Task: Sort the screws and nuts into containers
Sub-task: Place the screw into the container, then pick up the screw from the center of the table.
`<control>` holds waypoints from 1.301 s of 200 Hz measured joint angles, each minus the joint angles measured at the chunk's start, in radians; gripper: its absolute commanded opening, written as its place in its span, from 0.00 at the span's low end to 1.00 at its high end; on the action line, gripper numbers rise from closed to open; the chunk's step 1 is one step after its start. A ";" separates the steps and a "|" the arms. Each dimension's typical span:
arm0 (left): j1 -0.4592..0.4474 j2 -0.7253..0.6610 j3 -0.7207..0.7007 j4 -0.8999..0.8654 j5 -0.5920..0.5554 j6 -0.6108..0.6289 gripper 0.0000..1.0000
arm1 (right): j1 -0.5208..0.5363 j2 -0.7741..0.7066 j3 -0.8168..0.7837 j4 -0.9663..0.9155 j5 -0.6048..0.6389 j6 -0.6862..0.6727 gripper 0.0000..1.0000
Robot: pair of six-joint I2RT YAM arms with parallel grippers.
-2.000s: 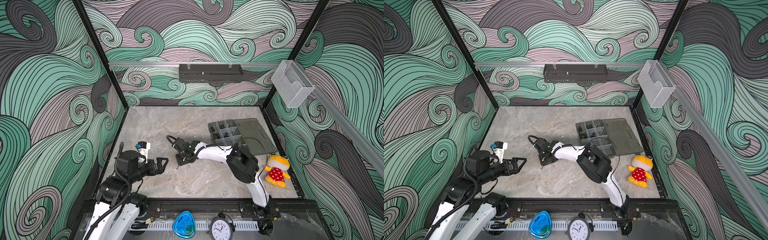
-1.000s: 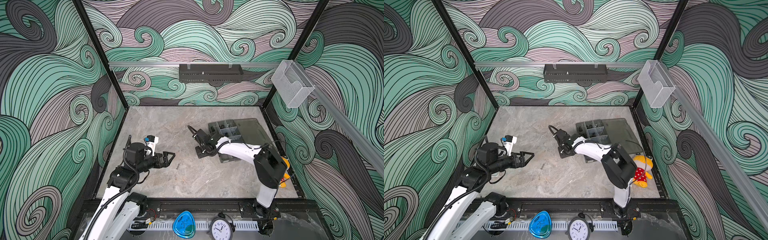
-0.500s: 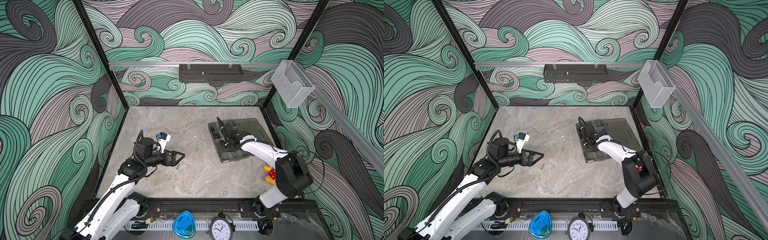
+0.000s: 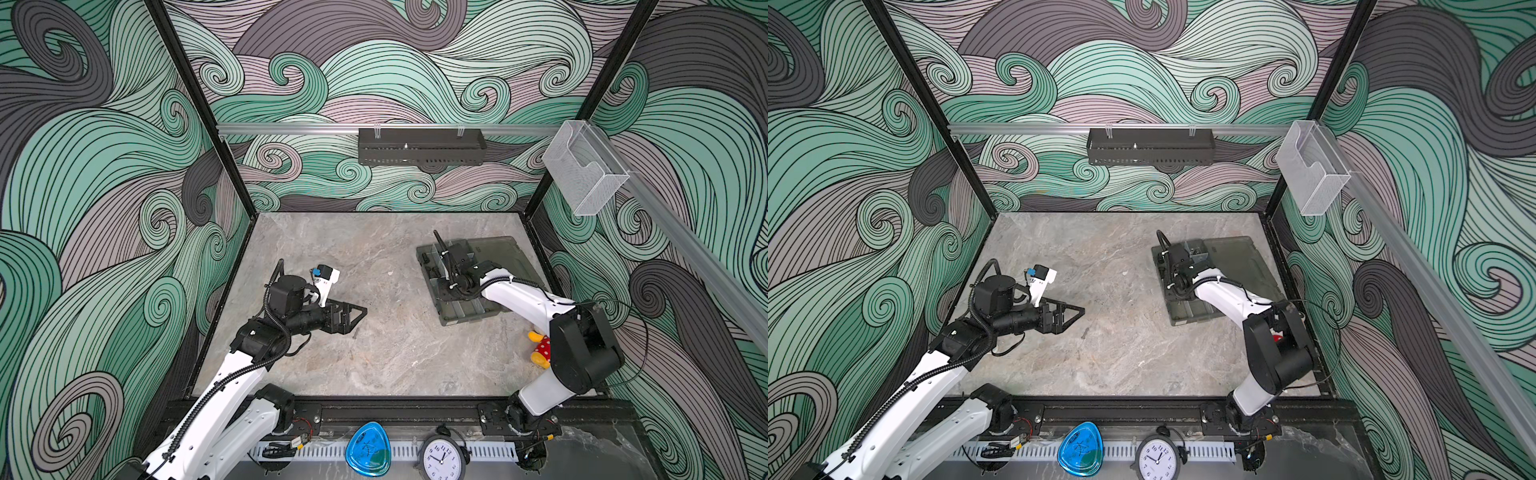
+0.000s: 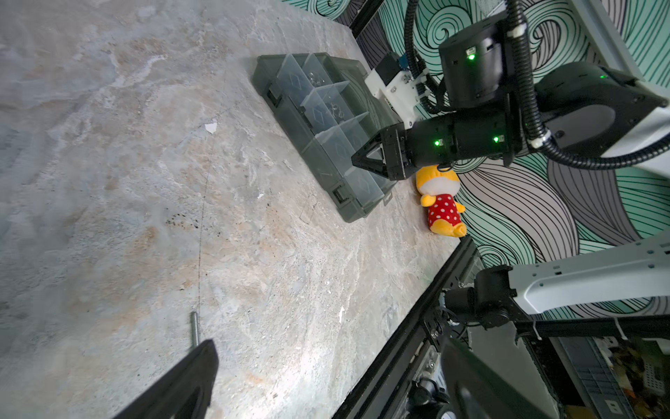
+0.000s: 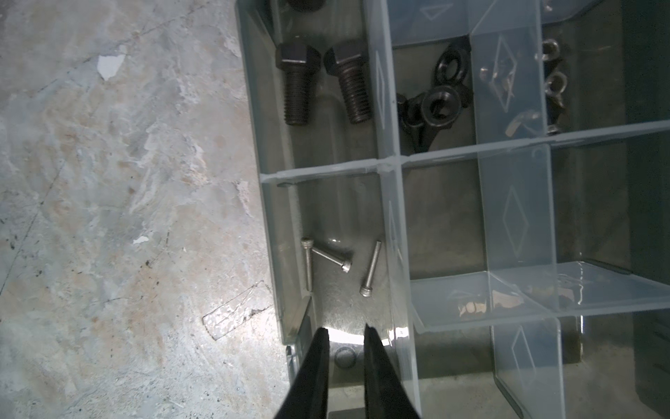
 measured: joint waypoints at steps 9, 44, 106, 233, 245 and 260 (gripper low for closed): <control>0.000 -0.006 0.017 -0.031 -0.023 0.000 0.99 | 0.015 -0.003 0.000 0.004 -0.014 0.011 0.37; 0.000 -0.059 0.057 -0.192 -0.130 -0.047 0.98 | 0.177 0.001 0.004 0.037 -0.077 0.110 0.47; 0.000 -0.201 0.076 -0.394 -0.202 -0.156 0.99 | 0.449 0.320 0.301 0.056 -0.188 0.288 0.49; 0.000 -0.386 0.080 -0.469 -0.256 -0.176 0.98 | 0.586 0.517 0.524 -0.060 -0.128 0.362 0.45; 0.000 -0.397 0.077 -0.469 -0.256 -0.176 0.99 | 0.587 0.542 0.544 -0.067 -0.124 0.371 0.44; 0.000 -0.406 0.072 -0.468 -0.256 -0.175 0.99 | 0.587 0.575 0.561 -0.076 -0.117 0.378 0.43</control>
